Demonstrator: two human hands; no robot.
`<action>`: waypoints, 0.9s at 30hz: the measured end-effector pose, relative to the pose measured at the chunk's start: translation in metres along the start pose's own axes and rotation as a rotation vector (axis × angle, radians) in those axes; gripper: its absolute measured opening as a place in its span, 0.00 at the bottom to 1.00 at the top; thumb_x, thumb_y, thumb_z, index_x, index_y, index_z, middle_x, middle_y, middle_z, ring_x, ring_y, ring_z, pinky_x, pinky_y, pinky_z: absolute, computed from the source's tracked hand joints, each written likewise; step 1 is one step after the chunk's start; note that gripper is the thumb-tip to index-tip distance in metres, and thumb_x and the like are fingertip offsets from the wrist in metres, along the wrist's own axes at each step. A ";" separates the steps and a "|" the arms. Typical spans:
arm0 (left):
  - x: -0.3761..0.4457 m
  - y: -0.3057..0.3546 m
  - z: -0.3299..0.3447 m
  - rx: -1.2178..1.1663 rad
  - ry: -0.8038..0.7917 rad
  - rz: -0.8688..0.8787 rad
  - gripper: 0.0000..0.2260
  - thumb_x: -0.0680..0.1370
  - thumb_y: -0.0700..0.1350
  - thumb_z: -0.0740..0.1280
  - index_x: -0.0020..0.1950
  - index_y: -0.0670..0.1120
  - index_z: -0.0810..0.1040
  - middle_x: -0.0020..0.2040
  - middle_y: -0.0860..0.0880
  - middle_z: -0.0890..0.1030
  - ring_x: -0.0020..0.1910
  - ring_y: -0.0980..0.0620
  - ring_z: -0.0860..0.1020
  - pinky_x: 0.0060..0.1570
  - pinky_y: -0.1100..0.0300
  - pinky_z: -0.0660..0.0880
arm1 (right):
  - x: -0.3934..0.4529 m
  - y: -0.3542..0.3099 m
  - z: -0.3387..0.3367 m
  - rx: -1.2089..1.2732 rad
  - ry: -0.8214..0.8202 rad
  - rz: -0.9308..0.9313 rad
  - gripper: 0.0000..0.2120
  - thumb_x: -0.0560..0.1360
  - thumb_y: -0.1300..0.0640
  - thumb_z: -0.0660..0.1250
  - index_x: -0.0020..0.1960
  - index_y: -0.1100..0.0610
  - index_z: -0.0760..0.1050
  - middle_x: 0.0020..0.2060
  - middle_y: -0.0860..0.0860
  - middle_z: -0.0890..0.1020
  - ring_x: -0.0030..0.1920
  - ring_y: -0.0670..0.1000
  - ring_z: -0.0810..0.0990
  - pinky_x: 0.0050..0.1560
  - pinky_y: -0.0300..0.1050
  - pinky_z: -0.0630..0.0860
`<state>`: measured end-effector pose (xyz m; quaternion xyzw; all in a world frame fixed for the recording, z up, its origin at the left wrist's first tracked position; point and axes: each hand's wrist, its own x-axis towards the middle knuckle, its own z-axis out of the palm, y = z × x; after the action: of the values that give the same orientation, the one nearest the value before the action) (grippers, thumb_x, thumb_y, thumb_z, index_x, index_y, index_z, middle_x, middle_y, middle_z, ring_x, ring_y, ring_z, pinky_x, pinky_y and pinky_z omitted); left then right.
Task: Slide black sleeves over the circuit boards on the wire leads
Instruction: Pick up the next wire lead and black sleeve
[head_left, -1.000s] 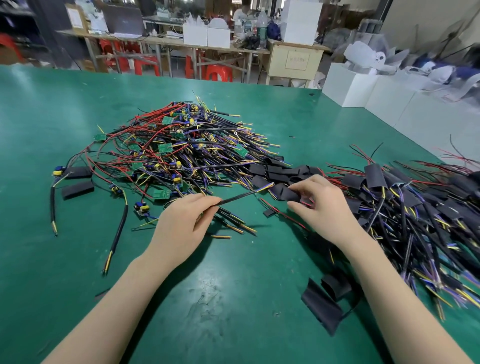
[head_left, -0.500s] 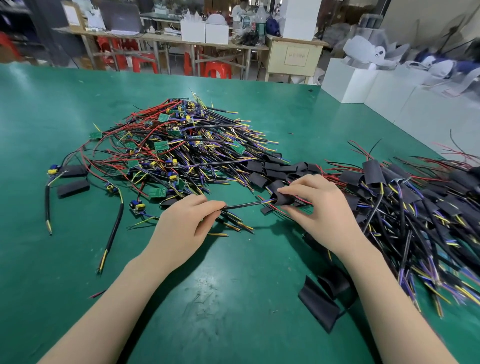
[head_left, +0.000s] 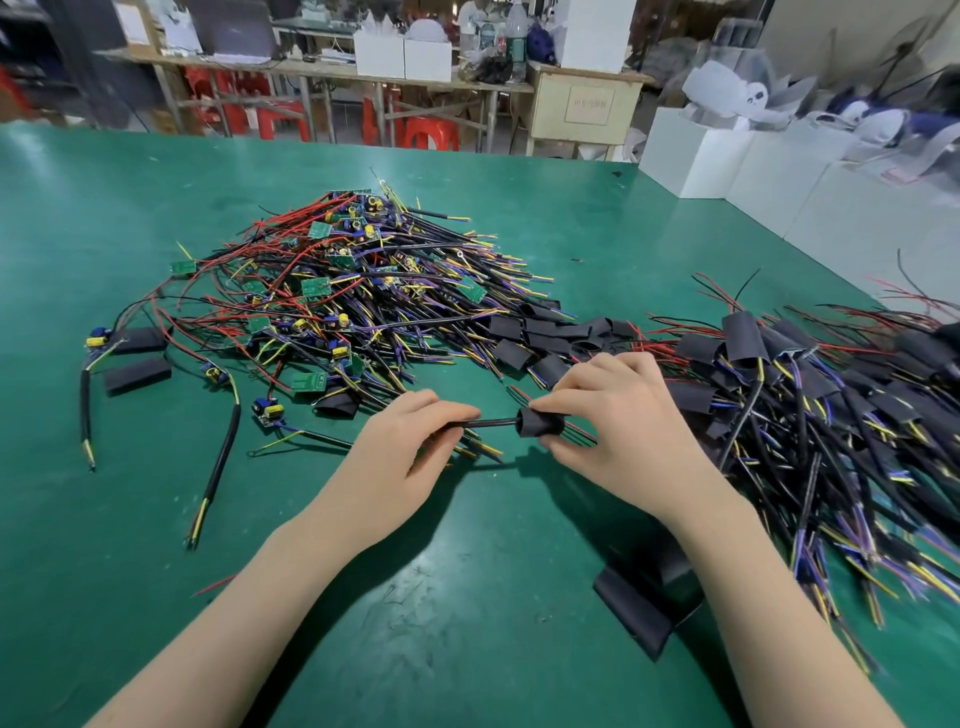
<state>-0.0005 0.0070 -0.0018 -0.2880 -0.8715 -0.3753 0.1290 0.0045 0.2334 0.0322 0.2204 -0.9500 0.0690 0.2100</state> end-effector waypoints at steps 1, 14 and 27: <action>0.000 0.002 0.001 -0.029 -0.006 -0.003 0.14 0.79 0.35 0.65 0.64 0.43 0.78 0.44 0.50 0.76 0.45 0.56 0.73 0.48 0.69 0.66 | 0.001 -0.002 0.001 0.021 -0.014 -0.006 0.11 0.66 0.53 0.74 0.48 0.48 0.83 0.41 0.44 0.81 0.46 0.52 0.77 0.52 0.49 0.66; -0.001 -0.019 -0.027 0.188 -0.157 -0.112 0.11 0.69 0.52 0.76 0.46 0.51 0.79 0.42 0.55 0.77 0.41 0.60 0.71 0.45 0.59 0.70 | -0.001 0.002 0.001 0.018 -0.070 0.060 0.09 0.67 0.56 0.73 0.48 0.51 0.83 0.41 0.47 0.81 0.46 0.54 0.78 0.49 0.47 0.65; 0.000 0.000 -0.010 -0.043 0.012 -0.035 0.10 0.71 0.43 0.77 0.50 0.47 0.84 0.43 0.50 0.79 0.41 0.55 0.76 0.41 0.59 0.77 | 0.003 -0.021 0.010 0.189 -0.047 -0.044 0.13 0.67 0.55 0.75 0.52 0.51 0.82 0.45 0.47 0.80 0.47 0.53 0.79 0.50 0.51 0.70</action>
<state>0.0000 -0.0004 0.0051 -0.2734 -0.8674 -0.3977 0.1214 0.0081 0.2116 0.0254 0.2617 -0.9388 0.1486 0.1675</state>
